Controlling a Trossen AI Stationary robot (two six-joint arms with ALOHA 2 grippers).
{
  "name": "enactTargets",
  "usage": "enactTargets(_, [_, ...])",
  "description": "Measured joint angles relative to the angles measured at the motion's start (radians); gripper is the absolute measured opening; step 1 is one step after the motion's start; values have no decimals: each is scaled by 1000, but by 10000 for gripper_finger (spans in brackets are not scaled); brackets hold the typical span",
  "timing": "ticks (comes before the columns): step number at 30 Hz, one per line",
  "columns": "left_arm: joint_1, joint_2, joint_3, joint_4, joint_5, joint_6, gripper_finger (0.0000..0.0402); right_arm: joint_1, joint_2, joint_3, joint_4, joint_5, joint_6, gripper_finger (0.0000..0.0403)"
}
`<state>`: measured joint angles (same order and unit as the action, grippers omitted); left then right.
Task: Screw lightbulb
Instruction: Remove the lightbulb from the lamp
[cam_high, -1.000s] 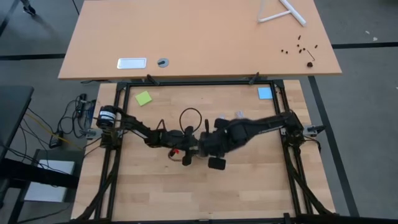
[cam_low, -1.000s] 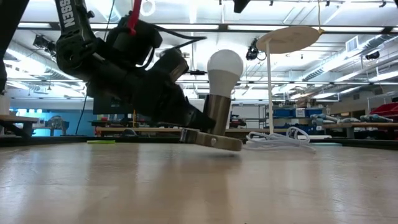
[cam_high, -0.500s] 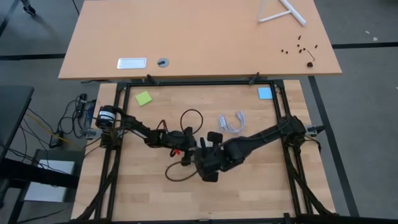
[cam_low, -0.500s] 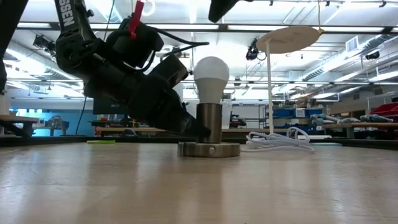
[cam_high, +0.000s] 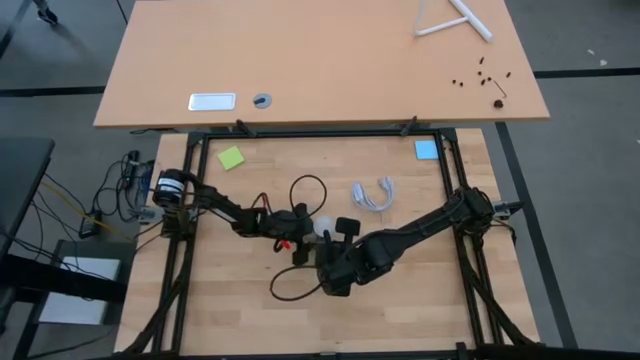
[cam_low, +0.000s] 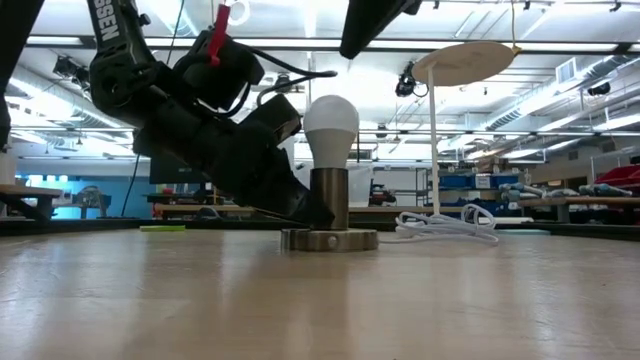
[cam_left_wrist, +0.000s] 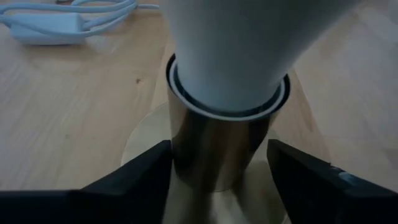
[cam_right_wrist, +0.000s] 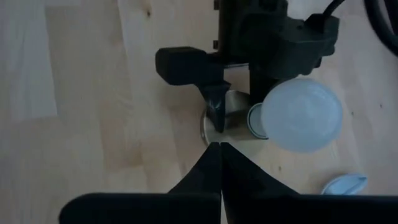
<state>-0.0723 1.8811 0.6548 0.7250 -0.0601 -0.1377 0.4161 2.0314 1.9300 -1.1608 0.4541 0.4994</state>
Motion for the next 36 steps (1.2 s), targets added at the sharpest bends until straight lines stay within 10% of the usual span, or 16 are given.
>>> enactTargets(14, [-3,-174,-4,-340,1,43,302,42,-68,-50,-47,36,-7,5])
enactTargets(36, [-67,-252,-1,-553,51,6,221,-90,-231,-1085,1428,-128,-76,5])
